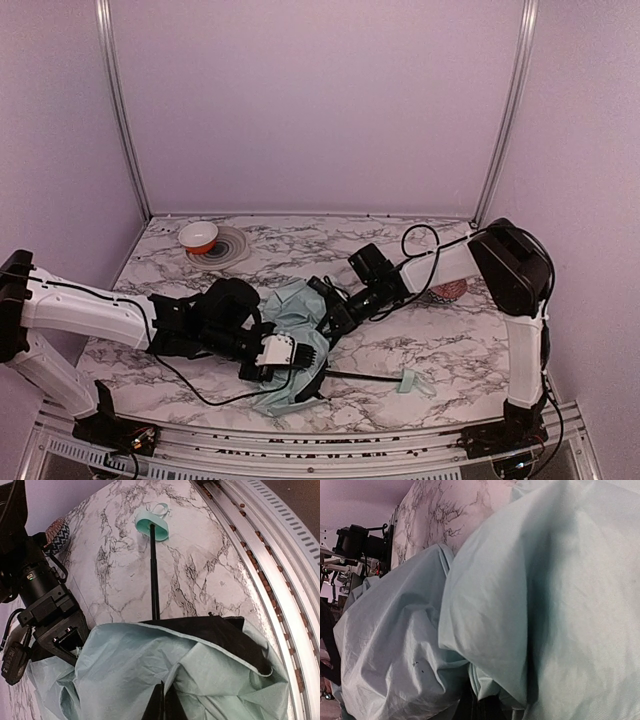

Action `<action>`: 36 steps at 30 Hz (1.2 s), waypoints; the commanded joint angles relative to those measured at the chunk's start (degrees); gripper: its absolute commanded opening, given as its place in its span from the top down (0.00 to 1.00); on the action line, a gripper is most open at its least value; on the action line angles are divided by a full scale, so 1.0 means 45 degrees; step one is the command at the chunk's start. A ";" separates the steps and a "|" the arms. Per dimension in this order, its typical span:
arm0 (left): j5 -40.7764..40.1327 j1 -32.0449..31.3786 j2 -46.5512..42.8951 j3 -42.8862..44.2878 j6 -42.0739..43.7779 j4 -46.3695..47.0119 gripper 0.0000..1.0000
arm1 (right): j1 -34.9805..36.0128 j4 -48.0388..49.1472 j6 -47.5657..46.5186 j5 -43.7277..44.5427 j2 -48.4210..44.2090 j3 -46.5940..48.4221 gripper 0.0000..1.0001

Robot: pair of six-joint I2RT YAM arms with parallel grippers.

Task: Put away the umbrella

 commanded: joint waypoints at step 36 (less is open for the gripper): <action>0.1998 0.3625 0.2603 0.0186 -0.6291 0.2458 1.00 | 0.0890 0.1867 0.2857 0.1825 -0.5034 -0.2013 0.54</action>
